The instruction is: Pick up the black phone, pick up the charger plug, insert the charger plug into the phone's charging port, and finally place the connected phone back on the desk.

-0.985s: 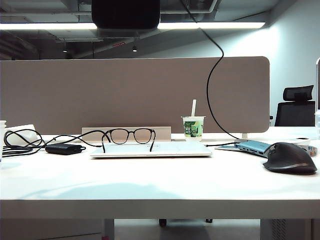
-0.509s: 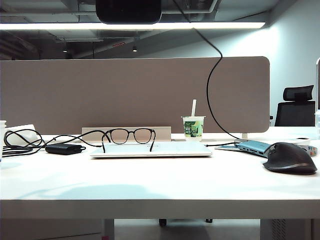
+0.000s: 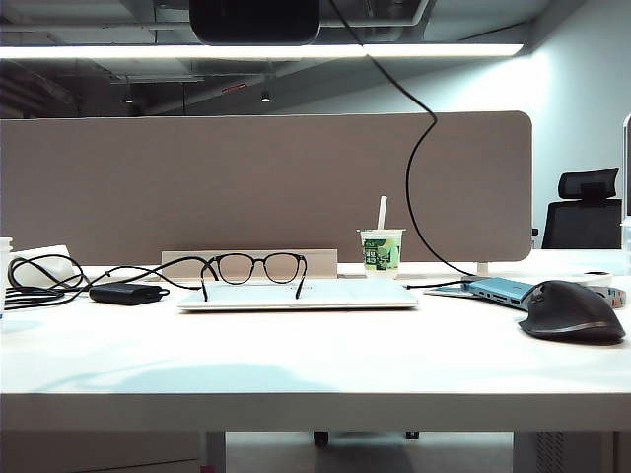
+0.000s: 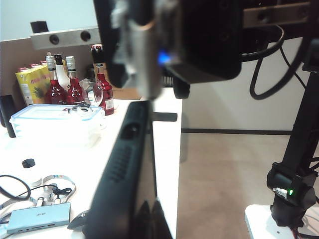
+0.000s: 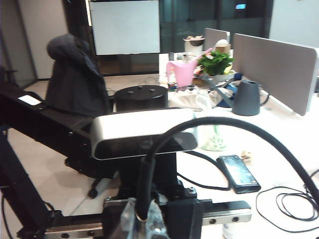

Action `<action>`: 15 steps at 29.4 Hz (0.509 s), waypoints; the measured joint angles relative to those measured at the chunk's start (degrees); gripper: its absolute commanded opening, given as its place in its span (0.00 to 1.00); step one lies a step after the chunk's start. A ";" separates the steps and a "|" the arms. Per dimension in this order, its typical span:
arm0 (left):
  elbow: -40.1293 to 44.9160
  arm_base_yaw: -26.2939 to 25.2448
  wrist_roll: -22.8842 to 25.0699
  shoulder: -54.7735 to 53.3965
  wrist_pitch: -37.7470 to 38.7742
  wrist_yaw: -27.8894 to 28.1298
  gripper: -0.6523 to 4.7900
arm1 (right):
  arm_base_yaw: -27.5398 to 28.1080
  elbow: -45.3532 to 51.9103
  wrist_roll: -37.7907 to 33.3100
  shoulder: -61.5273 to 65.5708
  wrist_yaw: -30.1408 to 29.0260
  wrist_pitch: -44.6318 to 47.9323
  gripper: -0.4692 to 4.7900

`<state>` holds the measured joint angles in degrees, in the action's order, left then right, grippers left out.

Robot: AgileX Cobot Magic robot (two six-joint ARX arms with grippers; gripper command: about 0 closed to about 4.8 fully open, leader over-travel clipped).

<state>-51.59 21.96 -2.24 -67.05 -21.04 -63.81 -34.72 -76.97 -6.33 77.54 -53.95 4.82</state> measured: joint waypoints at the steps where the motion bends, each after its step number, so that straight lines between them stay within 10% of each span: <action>1: 0.00 0.00 0.00 0.00 0.00 0.00 0.11 | 0.09 0.00 0.20 0.02 0.11 0.00 0.08; 15: 0.00 0.00 0.00 -0.07 0.09 -0.04 0.11 | 0.90 0.00 2.10 0.00 0.24 -3.04 0.08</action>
<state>-51.59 21.96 -2.24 -67.11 -20.95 -63.86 -33.82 -76.97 -4.23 77.54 -53.71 1.78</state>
